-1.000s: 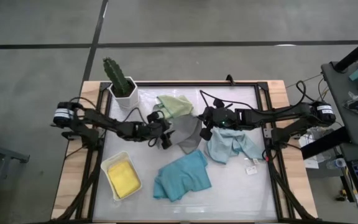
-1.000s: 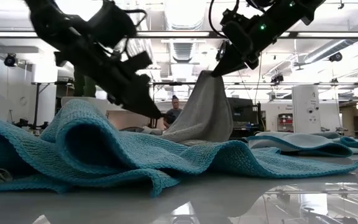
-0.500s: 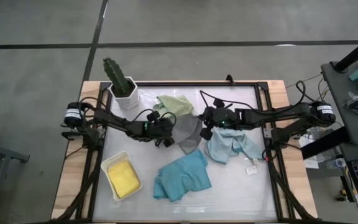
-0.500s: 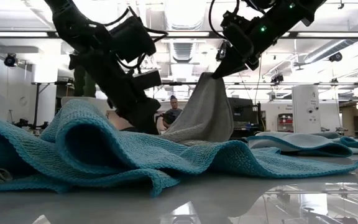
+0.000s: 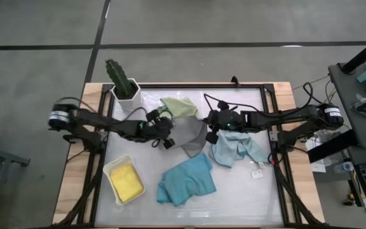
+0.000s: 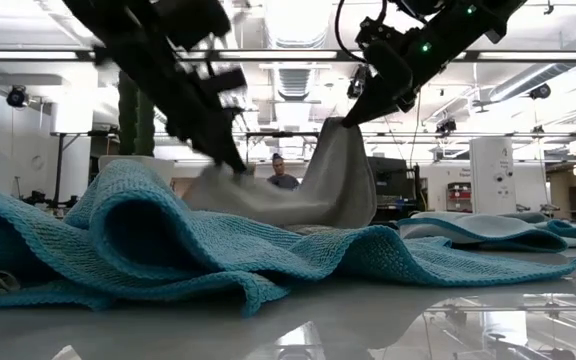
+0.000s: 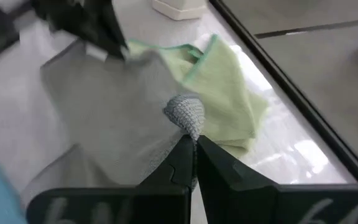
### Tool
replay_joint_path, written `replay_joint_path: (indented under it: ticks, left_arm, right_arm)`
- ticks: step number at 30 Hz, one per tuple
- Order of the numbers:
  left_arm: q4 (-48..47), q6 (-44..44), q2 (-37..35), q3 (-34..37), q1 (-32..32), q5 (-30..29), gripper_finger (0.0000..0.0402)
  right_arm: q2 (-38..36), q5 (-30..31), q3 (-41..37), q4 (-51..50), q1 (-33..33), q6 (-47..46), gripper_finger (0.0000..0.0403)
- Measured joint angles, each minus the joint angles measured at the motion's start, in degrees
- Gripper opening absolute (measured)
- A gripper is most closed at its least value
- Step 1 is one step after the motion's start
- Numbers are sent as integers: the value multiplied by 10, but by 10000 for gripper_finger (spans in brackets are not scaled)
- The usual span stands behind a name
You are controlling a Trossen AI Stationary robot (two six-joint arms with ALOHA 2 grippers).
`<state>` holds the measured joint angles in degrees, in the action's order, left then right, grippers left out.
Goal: Fold microfiber towels
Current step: Fold the gray microfiber towel
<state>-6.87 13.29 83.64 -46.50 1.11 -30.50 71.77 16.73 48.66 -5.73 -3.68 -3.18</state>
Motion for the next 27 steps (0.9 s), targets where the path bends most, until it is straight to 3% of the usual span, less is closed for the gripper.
replay_joint_path:
  ticks: [6, 10, 17, 27]
  left_arm:
    - [-37, -18, -139, 17, 10, 153, 1]
    - [-30, -50, -204, 26, 23, 224, 1]
    - [151, -89, -261, 61, 30, 348, 1]
    - [189, -92, -249, 68, 31, 373, 1]
  right_arm:
    - [-36, -39, 7, 7, 0, 23, 9]
    - [-70, -64, 7, 6, 0, 43, 9]
    - [-134, -164, 7, 44, 0, 80, 9]
    - [-172, -172, 8, 33, 2, 54, 9]
